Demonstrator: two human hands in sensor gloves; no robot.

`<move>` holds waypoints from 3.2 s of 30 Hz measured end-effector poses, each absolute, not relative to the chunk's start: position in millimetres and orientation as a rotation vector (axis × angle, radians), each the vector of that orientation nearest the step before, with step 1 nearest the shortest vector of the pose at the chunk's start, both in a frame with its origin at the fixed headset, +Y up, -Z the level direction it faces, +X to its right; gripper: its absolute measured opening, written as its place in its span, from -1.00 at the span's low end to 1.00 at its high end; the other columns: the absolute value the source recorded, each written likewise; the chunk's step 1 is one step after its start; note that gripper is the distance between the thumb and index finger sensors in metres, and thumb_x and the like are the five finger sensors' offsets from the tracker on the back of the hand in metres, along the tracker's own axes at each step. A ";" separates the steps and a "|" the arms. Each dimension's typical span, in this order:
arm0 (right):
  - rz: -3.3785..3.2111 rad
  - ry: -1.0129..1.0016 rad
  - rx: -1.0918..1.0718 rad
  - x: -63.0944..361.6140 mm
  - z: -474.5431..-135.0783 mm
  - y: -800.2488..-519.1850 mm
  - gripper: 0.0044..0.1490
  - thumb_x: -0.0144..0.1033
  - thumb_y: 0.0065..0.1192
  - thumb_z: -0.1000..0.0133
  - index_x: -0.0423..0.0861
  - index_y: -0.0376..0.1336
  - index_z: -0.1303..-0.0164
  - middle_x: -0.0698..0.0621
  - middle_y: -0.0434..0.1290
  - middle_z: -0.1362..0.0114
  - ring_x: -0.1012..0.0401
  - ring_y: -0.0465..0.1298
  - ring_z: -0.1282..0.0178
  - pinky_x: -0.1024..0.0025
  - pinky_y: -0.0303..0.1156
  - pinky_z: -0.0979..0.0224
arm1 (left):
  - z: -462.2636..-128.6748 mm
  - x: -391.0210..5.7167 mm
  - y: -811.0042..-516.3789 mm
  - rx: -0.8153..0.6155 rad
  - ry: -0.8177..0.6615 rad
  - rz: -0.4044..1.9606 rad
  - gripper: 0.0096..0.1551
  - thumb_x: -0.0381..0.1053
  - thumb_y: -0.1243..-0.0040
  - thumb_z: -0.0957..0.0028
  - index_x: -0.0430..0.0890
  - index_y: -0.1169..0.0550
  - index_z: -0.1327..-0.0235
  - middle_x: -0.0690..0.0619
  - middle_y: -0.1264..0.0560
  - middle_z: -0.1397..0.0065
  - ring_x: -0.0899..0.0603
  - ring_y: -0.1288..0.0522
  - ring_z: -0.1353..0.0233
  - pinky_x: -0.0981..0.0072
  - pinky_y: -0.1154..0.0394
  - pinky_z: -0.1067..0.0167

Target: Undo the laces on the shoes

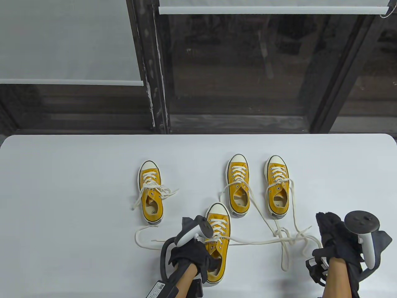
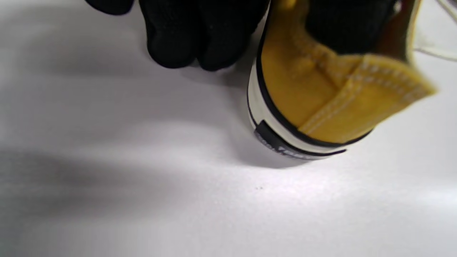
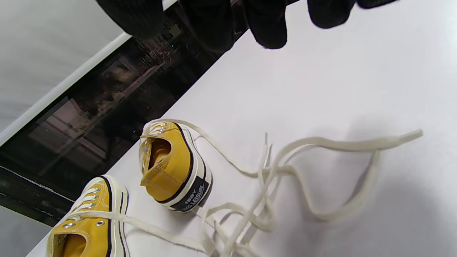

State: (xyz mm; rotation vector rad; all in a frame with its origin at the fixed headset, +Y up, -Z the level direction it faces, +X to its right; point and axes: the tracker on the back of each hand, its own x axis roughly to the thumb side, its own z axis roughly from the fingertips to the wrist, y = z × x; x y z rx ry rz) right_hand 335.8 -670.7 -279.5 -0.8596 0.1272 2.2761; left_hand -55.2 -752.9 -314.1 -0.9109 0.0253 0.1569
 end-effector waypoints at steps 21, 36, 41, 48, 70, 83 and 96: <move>2.440 -0.018 -0.559 297.3 -291.5 -665.8 -0.20 0.28 -0.18 -0.41 0.20 -0.13 -0.84 -0.10 -0.07 -0.85 -0.30 -0.24 -0.76 -0.41 -0.23 -0.57 | -313.9 -84.0 -631.8 -0.412 0.042 0.436 -0.48 0.01 -0.10 -0.28 -0.30 -0.56 -0.29 0.07 -0.68 0.27 -0.08 -0.65 0.08 -0.21 -0.39 -0.34; 2.480 0.022 -0.468 279.3 -298.0 -672.6 -0.19 0.29 -0.17 -0.41 0.23 -0.15 -0.84 -0.09 -0.07 -0.85 -0.29 -0.24 -0.77 -0.40 -0.23 -0.58 | -418.5 -73.1 -676.9 -0.449 0.328 0.302 -0.49 0.04 -0.04 -0.31 -0.24 -0.50 -0.36 0.09 -0.66 0.20 -0.06 -0.63 -0.01 -0.18 -0.35 -0.42; 2.480 0.024 -0.468 279.0 -298.1 -673.0 -0.19 0.28 -0.17 -0.41 0.23 -0.15 -0.84 -0.09 -0.08 -0.85 -0.29 -0.24 -0.76 -0.40 -0.23 -0.58 | -443.9 -72.4 -704.8 -0.487 0.386 0.264 -0.48 0.06 0.00 -0.33 -0.21 -0.47 -0.39 0.11 -0.64 0.16 -0.04 -0.61 -0.05 -0.16 -0.33 -0.45; 2.489 0.043 -0.467 277.5 -299.3 -674.6 -0.18 0.29 -0.17 -0.40 0.23 -0.16 -0.84 -0.10 -0.08 -0.85 -0.29 -0.24 -0.77 -0.40 -0.23 -0.58 | -461.3 -67.6 -738.8 -0.513 0.404 0.215 -0.48 0.07 0.02 -0.34 -0.18 -0.45 -0.41 0.13 -0.63 0.12 -0.02 -0.60 -0.09 -0.14 -0.31 -0.49; 2.470 0.090 -0.469 276.0 -300.0 -677.7 -0.16 0.28 -0.16 -0.40 0.19 -0.18 -0.85 -0.12 -0.09 -0.84 -0.30 -0.24 -0.76 -0.40 -0.22 -0.58 | -420.5 -182.5 -662.7 -0.365 0.599 0.346 -0.27 0.22 -0.14 -0.27 0.01 -0.28 -0.66 0.00 -0.48 -0.47 -0.13 -0.49 -0.44 -0.21 -0.27 -0.49; 2.465 0.122 -0.479 276.7 -300.3 -679.9 -0.16 0.27 -0.16 -0.40 0.18 -0.19 -0.85 -0.14 -0.09 -0.84 -0.30 -0.23 -0.76 -0.40 -0.21 -0.58 | -417.4 -237.5 -753.0 -0.581 0.800 0.450 -0.04 0.44 -0.16 -0.17 0.06 -0.14 -0.71 0.08 -0.48 -0.37 -0.02 -0.47 -0.33 -0.12 -0.26 -0.53; 2.440 0.128 -0.454 276.2 -300.8 -678.6 -0.16 0.27 -0.16 -0.41 0.19 -0.20 -0.85 -0.13 -0.09 -0.84 -0.30 -0.21 -0.76 -0.39 -0.20 -0.58 | -402.7 -222.8 -726.6 -0.362 0.614 0.568 -0.45 0.03 -0.07 -0.26 -0.28 -0.49 -0.35 -0.01 -0.66 0.27 0.01 -0.59 0.29 -0.04 -0.52 -0.17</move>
